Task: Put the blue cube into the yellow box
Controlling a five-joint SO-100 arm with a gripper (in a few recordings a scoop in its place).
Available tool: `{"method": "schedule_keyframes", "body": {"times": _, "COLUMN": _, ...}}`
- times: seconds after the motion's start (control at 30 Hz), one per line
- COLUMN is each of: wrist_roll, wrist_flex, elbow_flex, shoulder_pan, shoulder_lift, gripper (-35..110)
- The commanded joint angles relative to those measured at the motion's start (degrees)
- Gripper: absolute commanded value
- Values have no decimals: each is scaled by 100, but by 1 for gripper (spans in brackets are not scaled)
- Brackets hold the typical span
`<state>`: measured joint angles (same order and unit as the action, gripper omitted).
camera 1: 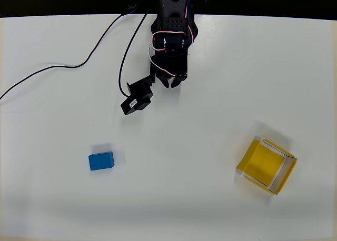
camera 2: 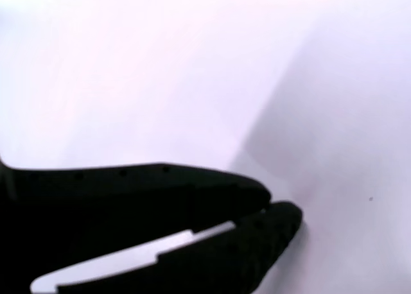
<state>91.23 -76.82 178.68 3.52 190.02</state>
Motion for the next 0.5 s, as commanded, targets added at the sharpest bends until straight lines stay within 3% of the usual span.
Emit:
{"method": "schedule_keyframes", "body": {"times": 0.0, "wrist_roll": -334, "wrist_flex": -53, "elbow_flex": 158, "shoulder_pan": 105, "shoulder_lift": 167, "gripper": 2}}
{"method": "schedule_keyframes", "body": {"times": 0.3, "wrist_roll": 26, "wrist_flex": -88, "elbow_flex": 158, "shoulder_pan": 44, "shoulder_lift": 167, "gripper": 1}}
{"method": "schedule_keyframes", "body": {"times": 0.47, "wrist_roll": 193, "wrist_flex": 1345, "elbow_flex": 149, "shoulder_pan": -721, "shoulder_lift": -35, "gripper": 10}}
